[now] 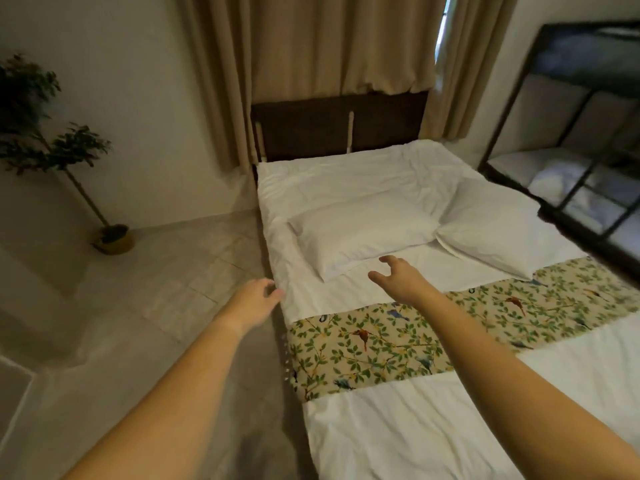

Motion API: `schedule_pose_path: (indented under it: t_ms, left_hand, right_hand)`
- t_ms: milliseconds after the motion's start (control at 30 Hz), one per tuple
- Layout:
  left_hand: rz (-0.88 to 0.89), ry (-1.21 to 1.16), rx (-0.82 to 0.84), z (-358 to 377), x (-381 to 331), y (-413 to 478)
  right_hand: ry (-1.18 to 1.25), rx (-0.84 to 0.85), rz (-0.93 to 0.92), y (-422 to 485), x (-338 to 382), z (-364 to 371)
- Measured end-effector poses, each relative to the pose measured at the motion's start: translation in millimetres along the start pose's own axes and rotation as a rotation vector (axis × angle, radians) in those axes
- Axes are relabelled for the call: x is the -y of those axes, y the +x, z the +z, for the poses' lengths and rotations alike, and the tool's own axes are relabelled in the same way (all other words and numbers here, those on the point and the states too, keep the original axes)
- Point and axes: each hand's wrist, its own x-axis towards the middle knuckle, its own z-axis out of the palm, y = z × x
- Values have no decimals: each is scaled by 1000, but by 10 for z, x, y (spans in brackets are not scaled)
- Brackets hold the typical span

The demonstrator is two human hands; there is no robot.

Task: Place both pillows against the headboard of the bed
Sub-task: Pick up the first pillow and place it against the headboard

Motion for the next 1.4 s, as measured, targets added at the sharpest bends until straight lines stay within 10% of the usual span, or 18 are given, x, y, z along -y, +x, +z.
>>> schedule_pose_path:
  t_ms: [467,1400]
  left_hand:
    - [89,17,207,-1028,1101,1757]
    - [45,-19,485,-380,-13,6539]
  right_hand:
    - [85,-78,255,803,1183,795]
    - [180,-250,574,4695,666,16]
